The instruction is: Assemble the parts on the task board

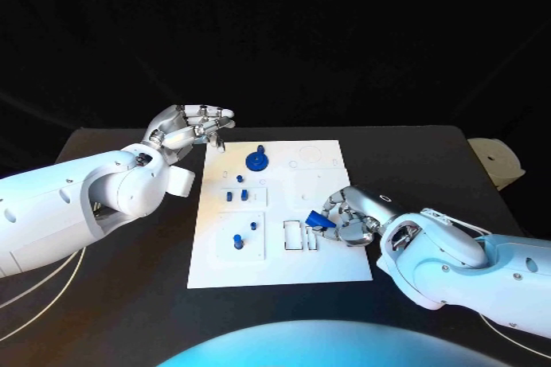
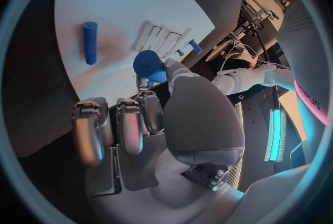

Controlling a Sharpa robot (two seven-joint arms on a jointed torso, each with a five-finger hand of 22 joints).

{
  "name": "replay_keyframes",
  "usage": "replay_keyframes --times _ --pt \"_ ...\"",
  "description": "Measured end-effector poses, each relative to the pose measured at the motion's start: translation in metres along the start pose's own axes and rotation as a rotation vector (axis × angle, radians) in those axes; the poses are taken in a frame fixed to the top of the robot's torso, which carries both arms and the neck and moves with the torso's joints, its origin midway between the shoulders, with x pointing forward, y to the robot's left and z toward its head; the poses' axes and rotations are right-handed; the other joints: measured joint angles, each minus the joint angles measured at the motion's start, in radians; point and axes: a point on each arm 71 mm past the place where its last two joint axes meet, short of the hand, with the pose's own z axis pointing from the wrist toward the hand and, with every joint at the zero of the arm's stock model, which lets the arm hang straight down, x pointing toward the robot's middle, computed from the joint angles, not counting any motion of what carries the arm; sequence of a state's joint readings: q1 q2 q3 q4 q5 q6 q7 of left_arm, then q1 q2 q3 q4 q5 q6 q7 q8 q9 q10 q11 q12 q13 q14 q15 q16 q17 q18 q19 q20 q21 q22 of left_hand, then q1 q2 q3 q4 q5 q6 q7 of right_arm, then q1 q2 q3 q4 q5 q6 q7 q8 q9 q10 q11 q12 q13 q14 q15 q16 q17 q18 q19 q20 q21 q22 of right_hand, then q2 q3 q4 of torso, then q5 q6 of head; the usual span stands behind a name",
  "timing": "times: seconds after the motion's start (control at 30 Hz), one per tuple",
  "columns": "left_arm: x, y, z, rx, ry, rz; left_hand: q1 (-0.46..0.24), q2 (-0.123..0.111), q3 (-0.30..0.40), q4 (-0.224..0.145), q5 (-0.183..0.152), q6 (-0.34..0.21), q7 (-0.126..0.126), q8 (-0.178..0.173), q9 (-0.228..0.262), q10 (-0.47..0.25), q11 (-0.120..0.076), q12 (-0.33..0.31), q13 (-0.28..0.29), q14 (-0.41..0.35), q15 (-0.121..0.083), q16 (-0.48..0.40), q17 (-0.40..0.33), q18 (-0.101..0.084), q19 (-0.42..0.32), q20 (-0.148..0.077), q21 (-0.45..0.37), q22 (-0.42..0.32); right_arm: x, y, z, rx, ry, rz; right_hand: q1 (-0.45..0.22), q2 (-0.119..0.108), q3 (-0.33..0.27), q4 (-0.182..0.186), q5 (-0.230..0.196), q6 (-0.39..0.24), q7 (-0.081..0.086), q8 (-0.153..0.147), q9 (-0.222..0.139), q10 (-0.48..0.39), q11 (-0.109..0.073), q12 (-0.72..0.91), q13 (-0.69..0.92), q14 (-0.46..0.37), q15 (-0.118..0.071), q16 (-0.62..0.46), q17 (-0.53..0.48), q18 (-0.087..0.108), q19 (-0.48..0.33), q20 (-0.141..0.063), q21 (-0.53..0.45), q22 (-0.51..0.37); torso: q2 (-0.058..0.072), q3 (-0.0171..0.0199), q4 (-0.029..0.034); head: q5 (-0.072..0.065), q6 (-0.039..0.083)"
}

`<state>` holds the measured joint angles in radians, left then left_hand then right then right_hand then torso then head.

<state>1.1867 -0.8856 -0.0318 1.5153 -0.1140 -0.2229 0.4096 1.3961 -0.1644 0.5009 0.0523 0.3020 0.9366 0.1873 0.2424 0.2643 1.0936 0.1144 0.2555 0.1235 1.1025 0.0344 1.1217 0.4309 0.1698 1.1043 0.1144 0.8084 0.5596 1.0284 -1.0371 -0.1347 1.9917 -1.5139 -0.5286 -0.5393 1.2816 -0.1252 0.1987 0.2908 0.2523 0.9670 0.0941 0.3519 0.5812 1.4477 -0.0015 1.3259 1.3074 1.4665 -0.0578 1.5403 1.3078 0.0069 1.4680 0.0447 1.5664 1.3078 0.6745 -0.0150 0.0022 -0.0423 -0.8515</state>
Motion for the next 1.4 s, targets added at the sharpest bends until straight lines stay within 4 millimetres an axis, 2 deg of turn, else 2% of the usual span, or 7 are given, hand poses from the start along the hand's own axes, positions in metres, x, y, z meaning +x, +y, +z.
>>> replay_keyframes --times 0.5,0.6,0.7,1.0,1.1,1.23,1.4 --pt "0.003 0.000 0.001 0.000 0.005 -0.002 0.000 0.000 0.000 0.000 0.000 0.000 0.000 0.000 0.000 0.000 0.000 0.000 0.000 0.000 0.000 0.000 -0.001 0.000 0.000 0.000 0.000 0.000 0.021 0.017 0.018 -0.007 0.081 0.042 -0.090 0.033 0.000 0.000 -0.017 0.012 0.013 0.001 0.000 0.010 -0.008 0.000 0.000 -0.003 -0.011 0.004 0.000 0.000 0.000 -0.007 0.000 0.000 0.001 -0.0012 0.0002 0.004 -0.002" --pt "0.003 0.000 0.001 0.000 0.006 -0.003 0.000 0.000 0.000 0.000 0.000 0.000 0.000 0.000 0.000 0.000 0.000 0.000 0.001 0.000 0.000 0.000 -0.002 0.000 0.000 0.000 0.000 0.000 0.024 0.017 0.021 -0.004 0.096 0.042 -0.124 0.030 -0.005 0.004 -0.014 0.016 0.017 0.035 0.002 0.014 -0.011 0.000 0.000 0.000 -0.014 0.004 0.000 0.000 -0.003 -0.010 0.000 0.000 0.001 -0.0008 0.0002 0.005 -0.004" --pt "0.003 0.000 0.001 0.000 0.007 -0.003 0.000 0.000 0.000 0.000 0.000 0.000 0.000 0.000 0.000 0.000 0.000 0.000 0.001 0.000 0.000 0.000 -0.002 0.000 0.000 0.000 0.000 0.000 0.026 0.018 0.024 -0.002 0.106 0.041 -0.154 0.033 -0.021 0.004 0.019 0.020 0.017 0.042 0.022 0.016 -0.013 0.009 0.000 0.000 -0.014 0.004 0.000 0.000 -0.003 -0.011 0.000 0.000 0.001 -0.0007 0.0001 0.006 -0.005" --pt "0.003 0.000 0.001 0.000 0.007 -0.003 0.000 0.000 0.000 0.000 0.000 0.000 0.000 0.000 0.000 0.000 0.000 0.000 0.001 0.000 0.000 0.000 -0.001 0.000 0.000 0.000 0.000 0.000 0.030 0.019 0.028 0.001 0.121 0.034 -0.198 0.043 -0.041 0.004 0.021 0.050 -0.007 0.057 0.028 0.019 -0.016 0.025 0.001 0.000 -0.021 0.004 0.000 0.000 -0.004 -0.018 0.000 0.000 0.001 -0.0001 -0.0012 0.003 -0.007" --pt "0.003 0.000 0.001 0.000 0.007 -0.003 0.000 0.000 0.000 0.000 0.000 0.000 0.000 0.000 0.000 0.000 0.000 0.000 0.001 0.000 0.000 0.000 -0.001 0.000 0.000 0.000 0.000 0.000 0.031 0.019 0.030 0.002 0.124 0.030 -0.216 0.049 -0.052 0.004 0.021 0.069 -0.025 0.065 0.031 0.019 -0.016 0.031 0.001 0.000 -0.021 0.004 0.000 0.000 -0.004 -0.018 0.000 0.000 0.001 0.0004 -0.0019 0.004 -0.007" --pt "0.003 0.000 0.001 0.000 0.008 -0.003 0.000 0.000 0.000 0.000 0.000 0.000 0.000 0.000 0.000 0.000 0.000 0.000 0.001 0.000 0.000 0.000 -0.001 0.000 0.000 0.000 0.000 0.000 0.032 0.017 0.033 0.007 0.125 0.025 -0.264 0.066 -0.088 0.004 -0.053 0.090 -0.054 0.082 0.043 0.016 -0.020 0.031 0.001 -0.001 -0.027 0.004 0.000 0.000 0.000 -0.021 0.000 0.000 0.002 0.0004 -0.0018 0.004 -0.007" --pt "0.003 0.000 0.001 -0.001 0.008 -0.003 0.000 0.000 0.000 0.000 0.000 0.000 0.000 0.000 0.000 0.000 0.000 0.000 0.001 0.000 0.000 0.000 -0.001 0.000 0.000 0.000 0.000 0.000 0.034 0.017 0.034 0.007 0.129 0.021 -0.281 0.065 -0.121 0.004 -0.093 0.084 -0.050 0.090 0.045 0.016 -0.020 0.031 0.001 0.000 -0.028 0.004 0.000 0.000 0.000 -0.021 0.000 0.000 0.002 0.0001 -0.0012 0.005 -0.008"
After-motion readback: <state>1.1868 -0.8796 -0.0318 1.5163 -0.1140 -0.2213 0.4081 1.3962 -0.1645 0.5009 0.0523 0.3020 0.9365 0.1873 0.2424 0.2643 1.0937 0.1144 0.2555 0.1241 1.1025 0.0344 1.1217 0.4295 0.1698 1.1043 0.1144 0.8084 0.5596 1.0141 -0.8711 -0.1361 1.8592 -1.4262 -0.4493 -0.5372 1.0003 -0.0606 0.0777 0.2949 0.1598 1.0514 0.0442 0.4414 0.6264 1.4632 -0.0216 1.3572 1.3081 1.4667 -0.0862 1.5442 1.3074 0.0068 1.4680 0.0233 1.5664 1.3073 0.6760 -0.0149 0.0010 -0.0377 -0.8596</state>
